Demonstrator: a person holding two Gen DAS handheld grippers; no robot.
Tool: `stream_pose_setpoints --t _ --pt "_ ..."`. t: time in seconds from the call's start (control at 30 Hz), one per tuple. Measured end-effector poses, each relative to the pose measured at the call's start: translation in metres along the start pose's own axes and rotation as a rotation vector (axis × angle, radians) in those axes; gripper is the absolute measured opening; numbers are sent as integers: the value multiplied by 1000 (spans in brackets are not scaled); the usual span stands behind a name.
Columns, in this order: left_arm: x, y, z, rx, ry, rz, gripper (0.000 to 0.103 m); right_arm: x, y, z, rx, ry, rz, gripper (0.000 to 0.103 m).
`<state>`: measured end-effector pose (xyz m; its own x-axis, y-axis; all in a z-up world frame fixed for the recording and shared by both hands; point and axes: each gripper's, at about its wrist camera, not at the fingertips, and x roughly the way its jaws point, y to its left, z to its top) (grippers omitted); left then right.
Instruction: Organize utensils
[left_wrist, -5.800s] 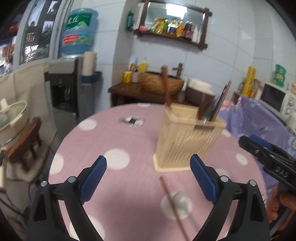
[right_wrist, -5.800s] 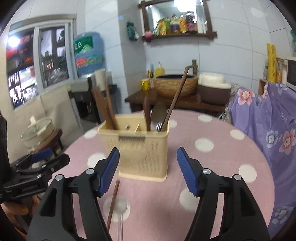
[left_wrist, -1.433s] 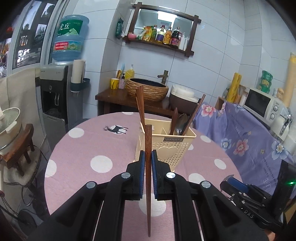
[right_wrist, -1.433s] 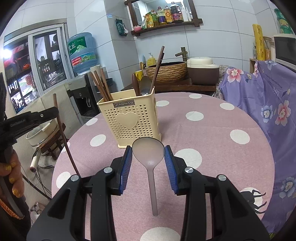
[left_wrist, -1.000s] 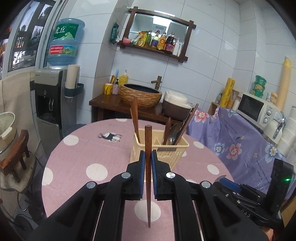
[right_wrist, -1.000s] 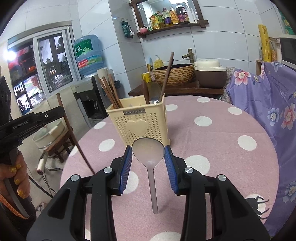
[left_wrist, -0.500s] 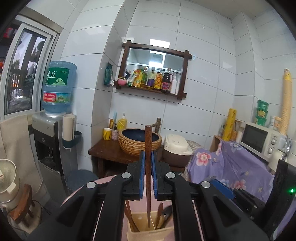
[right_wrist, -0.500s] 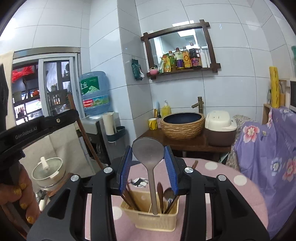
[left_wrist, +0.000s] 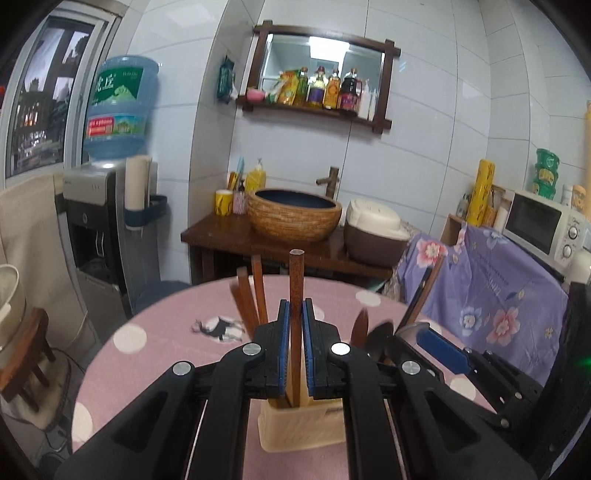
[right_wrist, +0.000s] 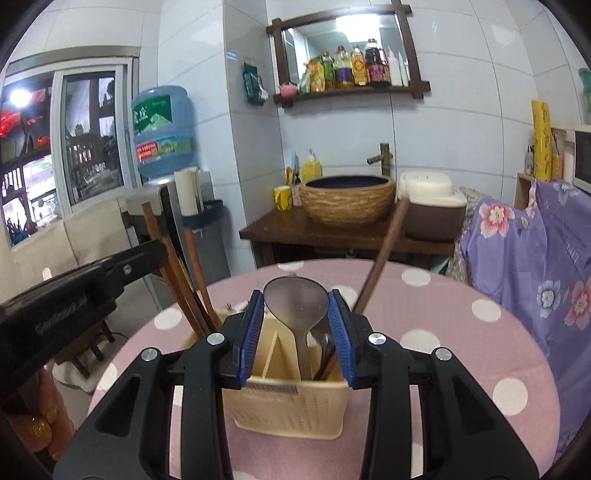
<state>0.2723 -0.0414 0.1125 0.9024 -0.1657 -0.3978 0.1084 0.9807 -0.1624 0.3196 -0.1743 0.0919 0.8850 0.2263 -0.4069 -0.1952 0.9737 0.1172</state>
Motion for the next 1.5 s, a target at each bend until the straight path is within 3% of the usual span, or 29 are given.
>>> stream_pose_setpoints --t 0.2,0.37,0.47,0.5,0.57,0.63,0.7,0.77,0.87,1.03,1.2,1.5 --pt "10 1 -22 11 49 1 5 9 -3 -22 0 37 -8 32" --pt "0 0 -21 26 22 -1 5 2 -1 -30 -27 8 -18 32" --pt "-19 0 -21 45 -17 -17 8 -14 0 -33 -39 -22 -20 41" --pt "-27 2 -23 48 -29 -19 19 -22 0 -35 -42 -34 -25 49" --pt "-44 8 -30 42 -58 -23 62 -38 -1 -39 -38 -54 -29 58" --pt "-63 15 -39 27 -106 -11 73 -60 -3 -47 -31 -60 -46 66" --pt "-83 23 -51 36 -142 -3 83 -85 -1 -57 -50 -76 -44 88" --pt "-104 32 -65 48 -179 2 98 -111 0 -72 -72 -104 -43 96" --pt "-128 40 -84 55 -212 8 98 -141 -1 -96 -90 -117 -52 97" --pt "-155 53 -116 -8 -195 11 98 -178 -1 -137 -75 -134 -71 97" --pt "-178 53 -146 0 -206 51 98 -217 9 -174 -79 -188 -76 97" --pt "-209 48 -170 23 -246 37 98 -260 26 -200 -87 -222 -63 97"
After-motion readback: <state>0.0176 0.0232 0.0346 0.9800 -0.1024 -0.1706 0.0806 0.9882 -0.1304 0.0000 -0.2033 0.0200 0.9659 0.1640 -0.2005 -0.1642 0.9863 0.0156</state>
